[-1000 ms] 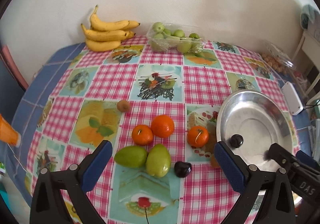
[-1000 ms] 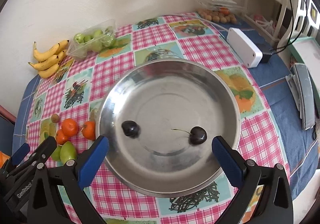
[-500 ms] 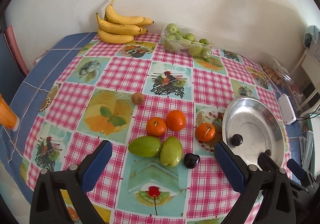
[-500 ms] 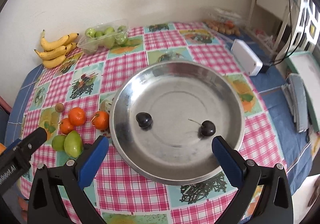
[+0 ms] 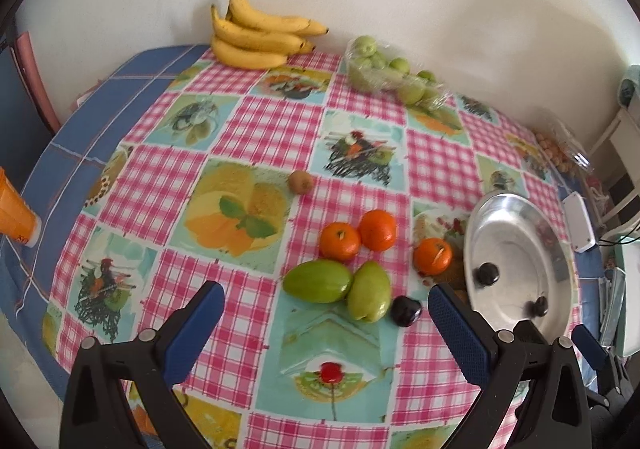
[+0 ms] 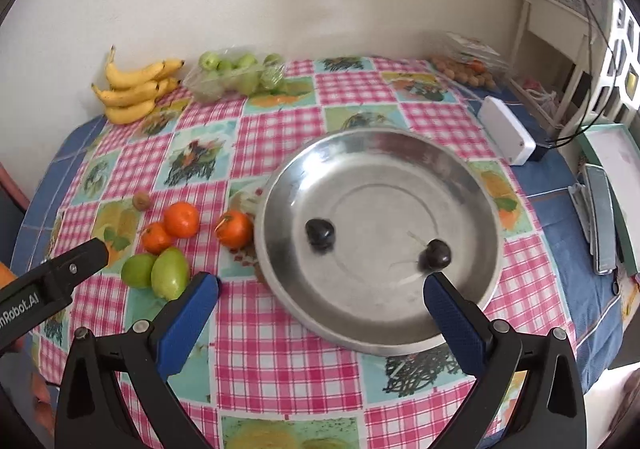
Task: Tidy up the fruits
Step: 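Withdraw both open tools from the bowl back toward the fruit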
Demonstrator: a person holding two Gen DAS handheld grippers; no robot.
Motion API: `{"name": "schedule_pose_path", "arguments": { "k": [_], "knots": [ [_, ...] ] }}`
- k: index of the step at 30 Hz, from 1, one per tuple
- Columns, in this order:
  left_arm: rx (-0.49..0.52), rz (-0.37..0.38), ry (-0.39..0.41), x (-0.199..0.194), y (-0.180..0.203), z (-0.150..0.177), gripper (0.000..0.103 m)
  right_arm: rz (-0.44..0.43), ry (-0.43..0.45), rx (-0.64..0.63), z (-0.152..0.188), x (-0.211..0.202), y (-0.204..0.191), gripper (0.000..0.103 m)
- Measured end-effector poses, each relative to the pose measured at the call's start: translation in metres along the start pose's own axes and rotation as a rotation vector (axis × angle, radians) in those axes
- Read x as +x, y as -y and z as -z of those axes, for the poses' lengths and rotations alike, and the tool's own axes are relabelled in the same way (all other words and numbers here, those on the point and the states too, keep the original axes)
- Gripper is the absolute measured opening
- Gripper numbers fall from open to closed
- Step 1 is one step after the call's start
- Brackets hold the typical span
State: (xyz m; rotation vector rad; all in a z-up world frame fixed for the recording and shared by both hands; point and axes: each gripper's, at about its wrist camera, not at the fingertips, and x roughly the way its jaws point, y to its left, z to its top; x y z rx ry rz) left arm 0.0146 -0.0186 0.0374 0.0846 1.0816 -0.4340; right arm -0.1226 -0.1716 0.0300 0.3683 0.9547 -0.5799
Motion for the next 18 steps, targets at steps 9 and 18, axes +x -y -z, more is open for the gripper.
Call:
{"name": "schedule_pose_path", "arguments": {
  "k": [9, 18],
  "knots": [
    [-0.052, -0.025, -0.04, 0.013, -0.029, -0.001, 0.103, -0.031, -0.067, -0.025, 0.004, 0.02, -0.026, 0.103],
    [-0.101, -0.056, -0.054, 0.021, -0.057, -0.007, 0.103, -0.044, -0.089, -0.067, 0.007, 0.032, -0.06, 0.103]
  ]
}}
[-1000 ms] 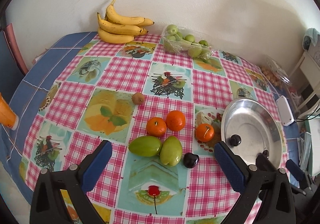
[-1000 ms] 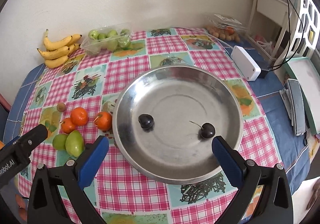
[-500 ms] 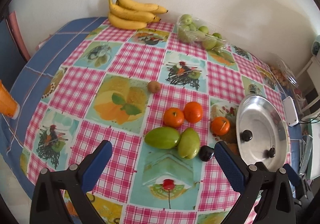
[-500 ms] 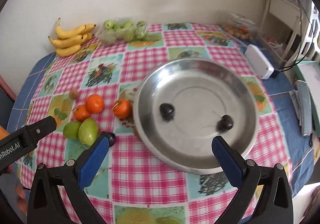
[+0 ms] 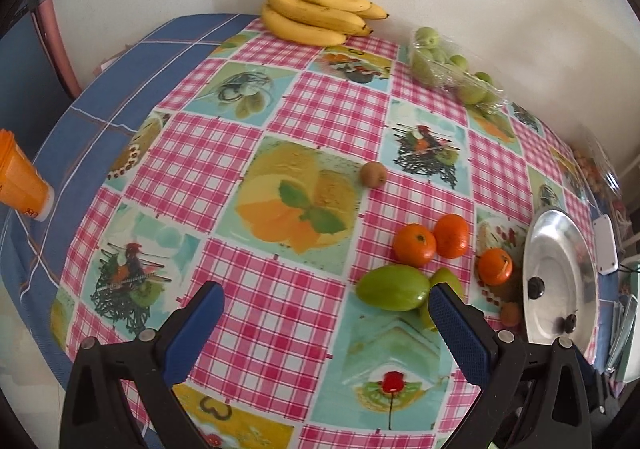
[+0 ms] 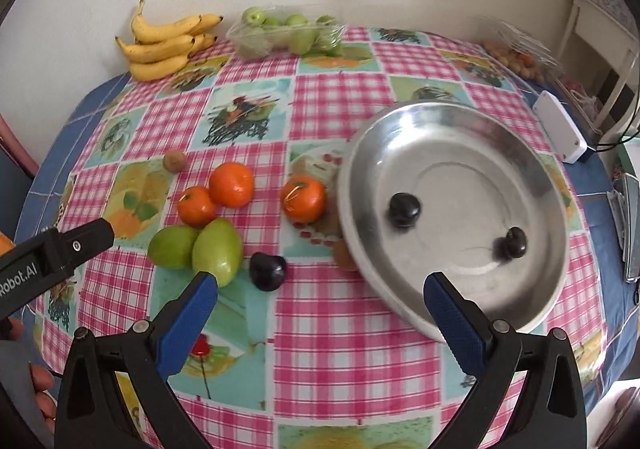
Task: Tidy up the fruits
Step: 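Withdraw both open tools from the bowl back toward the fruit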
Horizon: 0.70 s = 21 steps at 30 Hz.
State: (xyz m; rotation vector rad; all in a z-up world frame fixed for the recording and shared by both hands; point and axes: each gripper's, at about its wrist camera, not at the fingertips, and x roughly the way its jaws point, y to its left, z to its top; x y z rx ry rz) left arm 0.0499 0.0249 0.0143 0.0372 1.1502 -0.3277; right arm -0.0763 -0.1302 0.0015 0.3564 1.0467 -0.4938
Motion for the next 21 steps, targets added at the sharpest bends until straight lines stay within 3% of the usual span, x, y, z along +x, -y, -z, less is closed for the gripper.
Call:
{"name": "schedule_pose_path", "arguments": {
  "k": [9, 14, 21],
  "knots": [
    [-0.02, -0.001, 0.021, 0.006, -0.01, -0.003, 0.103, -0.052, -0.016, 0.039, 0.001, 0.008, -0.01, 0.103],
    [0.022, 0.024, 0.046, 0.006, 0.0, -0.002, 0.103, -0.063, 0.01, 0.073, 0.002, 0.007, -0.003, 0.103],
    [0.053, 0.04, 0.009, 0.013, 0.009, -0.001, 0.103, -0.096, -0.029, 0.128, 0.0, 0.013, 0.01, 0.103]
  ]
}}
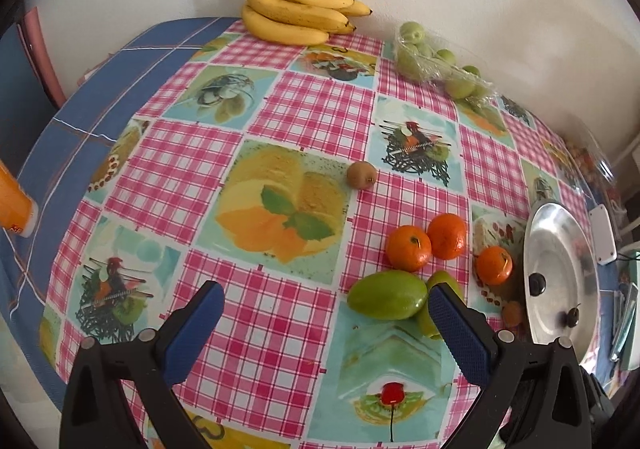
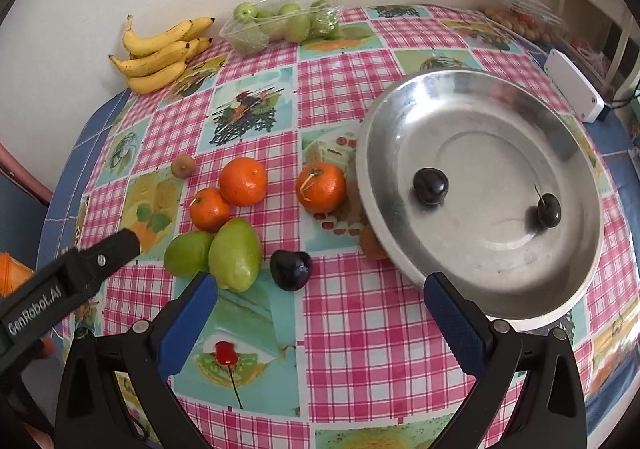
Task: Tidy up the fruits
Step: 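Withdraw both open tools from the bowl back toward the fruit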
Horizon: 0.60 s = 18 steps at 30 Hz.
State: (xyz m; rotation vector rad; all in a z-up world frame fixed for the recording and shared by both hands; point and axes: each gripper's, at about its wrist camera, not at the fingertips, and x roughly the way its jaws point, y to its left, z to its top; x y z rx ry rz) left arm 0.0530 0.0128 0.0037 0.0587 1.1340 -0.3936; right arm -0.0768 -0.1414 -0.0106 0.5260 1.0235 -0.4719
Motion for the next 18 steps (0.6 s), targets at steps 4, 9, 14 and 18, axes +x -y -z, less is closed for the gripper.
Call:
{"name": "schedule_pose_path", "arguments": {
  "k": [4, 9, 14, 18],
  "knots": [
    [0.019, 0.003, -0.024, 0.002, 0.002, -0.001, 0.103, 0.014, 0.003, 0.042, -0.002, -0.004, 0.012, 0.103],
    [0.057, 0.006, -0.072, 0.009, 0.008, 0.0, 0.103, 0.013, -0.002, 0.104, -0.004, -0.01, 0.027, 0.103],
    [0.051, 0.031, -0.088, 0.01, 0.01, -0.002, 0.103, 0.019, -0.033, 0.132, -0.002, -0.008, 0.028, 0.103],
    [0.027, 0.034, -0.108, 0.013, 0.006, -0.004, 0.103, 0.017, -0.066, 0.135, 0.0, -0.003, 0.023, 0.103]
  ]
}}
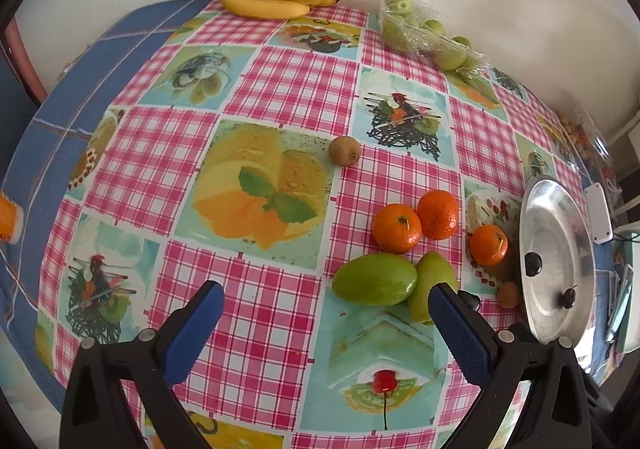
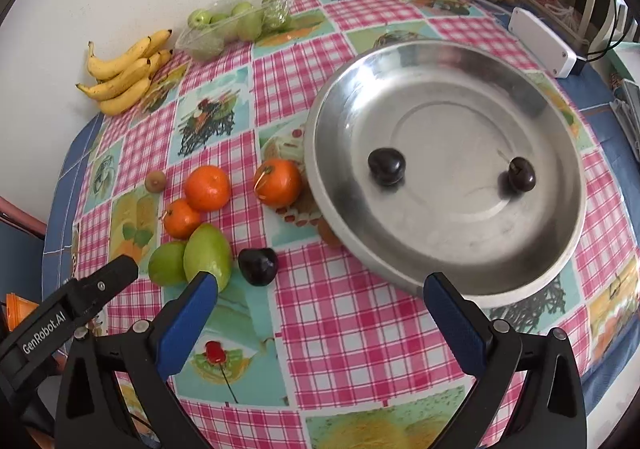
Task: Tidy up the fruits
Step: 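Withdraw both open tools from the bowl back toward the fruit, then grasp a dark cherry with the right tool while the left tool grasps a green mango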
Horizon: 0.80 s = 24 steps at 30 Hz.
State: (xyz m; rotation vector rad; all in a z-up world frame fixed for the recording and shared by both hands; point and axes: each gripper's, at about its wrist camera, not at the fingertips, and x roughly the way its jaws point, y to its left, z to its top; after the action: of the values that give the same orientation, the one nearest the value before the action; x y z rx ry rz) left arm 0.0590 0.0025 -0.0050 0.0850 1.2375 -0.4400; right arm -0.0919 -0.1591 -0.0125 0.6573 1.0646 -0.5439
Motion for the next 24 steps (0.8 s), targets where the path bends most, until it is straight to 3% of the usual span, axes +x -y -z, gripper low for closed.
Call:
{"name": "schedule_pose_path", "arguments": {
  "k": [7, 9, 11, 12, 17, 24],
  "knots": [
    [-0.049, 0.013, -0.027, 0.005, -0.007, 0.0, 0.103, 0.011, -0.006, 0.005, 0.0, 0.005, -0.004, 0.1],
    [-0.061, 0.018, -0.027, 0.006, -0.009, -0.001, 0.103, 0.01, -0.004, 0.013, -0.001, 0.004, -0.005, 0.095],
    [-0.073, 0.022, -0.026, 0.006, -0.011, -0.001, 0.103, -0.03, -0.003, 0.011, -0.001, 0.002, -0.009, 0.082],
    [-0.076, 0.027, -0.026, 0.006, -0.011, -0.002, 0.102, -0.044, -0.003, 0.003, -0.002, 0.002, -0.012, 0.081],
    [-0.09, 0.048, -0.034, 0.008, -0.012, -0.003, 0.102, -0.043, -0.036, -0.029, -0.003, 0.016, -0.022, 0.062],
    [-0.089, 0.086, -0.054, 0.019, -0.007, -0.006, 0.096, -0.048, -0.05, -0.064, -0.006, 0.028, -0.034, 0.054]
  ]
}}
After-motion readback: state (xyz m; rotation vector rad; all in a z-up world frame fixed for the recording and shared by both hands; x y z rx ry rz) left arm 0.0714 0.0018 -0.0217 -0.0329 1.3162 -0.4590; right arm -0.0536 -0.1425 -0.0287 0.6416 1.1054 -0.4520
